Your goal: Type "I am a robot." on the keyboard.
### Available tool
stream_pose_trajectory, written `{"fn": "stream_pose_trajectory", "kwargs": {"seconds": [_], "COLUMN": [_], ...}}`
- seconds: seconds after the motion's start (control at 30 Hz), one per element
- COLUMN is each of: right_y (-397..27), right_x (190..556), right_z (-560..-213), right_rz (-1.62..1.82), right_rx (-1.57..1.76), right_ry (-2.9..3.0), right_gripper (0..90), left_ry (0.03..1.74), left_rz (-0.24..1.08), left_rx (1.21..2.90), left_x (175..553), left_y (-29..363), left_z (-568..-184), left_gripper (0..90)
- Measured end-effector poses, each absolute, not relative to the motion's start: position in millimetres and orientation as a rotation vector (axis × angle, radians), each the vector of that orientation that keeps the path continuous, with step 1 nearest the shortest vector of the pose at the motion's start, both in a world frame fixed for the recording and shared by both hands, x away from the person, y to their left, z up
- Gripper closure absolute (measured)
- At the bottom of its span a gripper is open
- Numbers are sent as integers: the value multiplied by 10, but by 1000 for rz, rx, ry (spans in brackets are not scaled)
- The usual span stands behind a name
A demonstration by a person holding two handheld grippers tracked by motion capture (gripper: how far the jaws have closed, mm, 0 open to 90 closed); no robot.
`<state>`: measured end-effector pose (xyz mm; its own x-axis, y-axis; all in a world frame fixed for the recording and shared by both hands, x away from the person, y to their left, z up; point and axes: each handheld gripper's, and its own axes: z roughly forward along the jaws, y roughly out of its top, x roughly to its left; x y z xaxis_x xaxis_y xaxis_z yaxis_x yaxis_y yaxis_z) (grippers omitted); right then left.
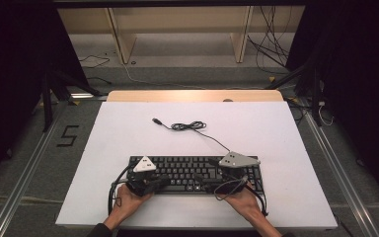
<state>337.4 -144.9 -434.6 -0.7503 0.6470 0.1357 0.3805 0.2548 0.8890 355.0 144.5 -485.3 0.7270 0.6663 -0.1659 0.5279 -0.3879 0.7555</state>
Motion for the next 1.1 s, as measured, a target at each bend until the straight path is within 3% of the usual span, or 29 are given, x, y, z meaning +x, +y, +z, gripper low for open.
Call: {"fn": "stream_pose_trajectory", "kwargs": {"seconds": [0.57,1.1], "right_y": [-1434,-1409], "right_x": [3371,3372], "right_z": [-4350,-4359], "right_rz": [1497,1499], "right_rx": [951,949], "right_ry": [2274,2280], "right_gripper": [272,272], "left_ry": [907,943], "left_rz": [242,227], "left_rx": [1990,1878], "left_x": [3529,3530], "left_y": [1557,1772], "left_z": [-4693,-4594], "left_gripper": [883,658]}}
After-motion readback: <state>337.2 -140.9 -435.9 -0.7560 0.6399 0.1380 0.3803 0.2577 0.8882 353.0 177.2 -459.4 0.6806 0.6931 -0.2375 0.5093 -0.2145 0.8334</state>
